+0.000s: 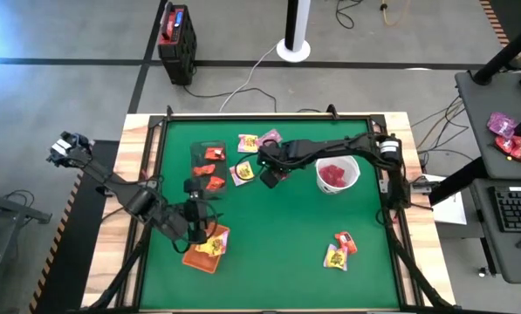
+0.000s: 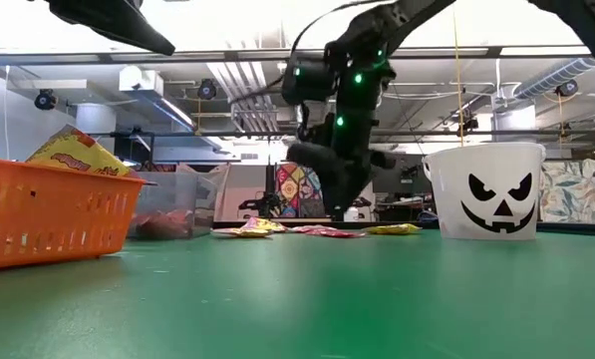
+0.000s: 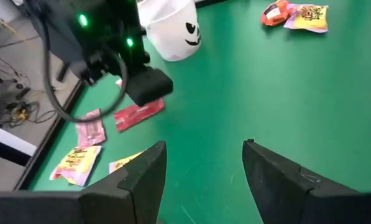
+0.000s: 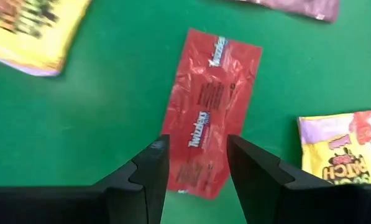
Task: Sort candy by brand, put in halloween buckets
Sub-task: Put the red candy into the white bucket
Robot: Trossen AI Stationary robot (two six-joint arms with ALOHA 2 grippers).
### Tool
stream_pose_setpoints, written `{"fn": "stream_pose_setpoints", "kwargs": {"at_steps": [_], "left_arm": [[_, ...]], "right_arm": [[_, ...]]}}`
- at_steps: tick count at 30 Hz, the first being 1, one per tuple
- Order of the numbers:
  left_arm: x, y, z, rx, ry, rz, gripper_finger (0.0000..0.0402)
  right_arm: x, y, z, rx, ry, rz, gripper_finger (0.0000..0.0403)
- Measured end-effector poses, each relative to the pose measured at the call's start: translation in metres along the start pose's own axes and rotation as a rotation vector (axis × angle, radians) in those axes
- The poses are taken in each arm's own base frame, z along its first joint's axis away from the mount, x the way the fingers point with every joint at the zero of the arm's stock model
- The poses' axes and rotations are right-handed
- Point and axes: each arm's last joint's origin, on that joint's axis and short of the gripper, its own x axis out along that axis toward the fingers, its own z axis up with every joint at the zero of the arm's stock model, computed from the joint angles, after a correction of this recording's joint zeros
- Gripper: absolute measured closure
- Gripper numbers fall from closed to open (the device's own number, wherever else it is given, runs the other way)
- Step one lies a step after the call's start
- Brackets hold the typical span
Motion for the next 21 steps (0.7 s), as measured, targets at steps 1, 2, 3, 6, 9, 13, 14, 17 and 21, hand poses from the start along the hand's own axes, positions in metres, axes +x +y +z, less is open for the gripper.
{"fn": "stream_pose_setpoints", "kwargs": {"at_steps": [1,2,3,6,9,13,14,17,21], "left_arm": [[0.000,0.000,0.000,0.001,-0.001,0.005,0.0207],[0.000,0.000,0.000,0.002,-0.003,0.010,0.0207],[0.000,0.000,0.000,0.002,-0.003,0.013,0.0207],[0.000,0.000,0.000,0.001,-0.004,0.016,0.0207],[0.000,0.001,0.000,0.001,-0.005,0.017,0.0207],[0.000,0.001,0.000,0.001,-0.005,0.018,0.0207],[0.000,0.001,0.000,0.001,-0.006,0.023,0.0207],[0.000,0.001,0.000,0.001,-0.013,0.048,0.0207],[0.000,0.001,0.000,0.001,-0.013,0.051,0.0207]], "right_arm": [[0.005,-0.001,0.000,-0.003,0.007,-0.006,0.0250],[0.009,-0.001,0.001,-0.010,0.011,-0.006,0.0250],[0.012,-0.001,0.002,-0.018,0.013,-0.001,0.0250],[0.022,-0.001,0.005,-0.022,0.006,0.012,0.0250],[0.030,-0.002,0.004,-0.026,0.023,0.003,0.0250],[0.031,-0.003,0.005,-0.047,0.025,0.008,0.0252],[0.031,-0.003,0.005,-0.047,0.026,0.012,0.0256],[0.031,-0.003,0.005,-0.046,0.041,0.039,0.0282],[0.031,-0.002,0.005,-0.059,0.044,0.051,0.0346]]}}
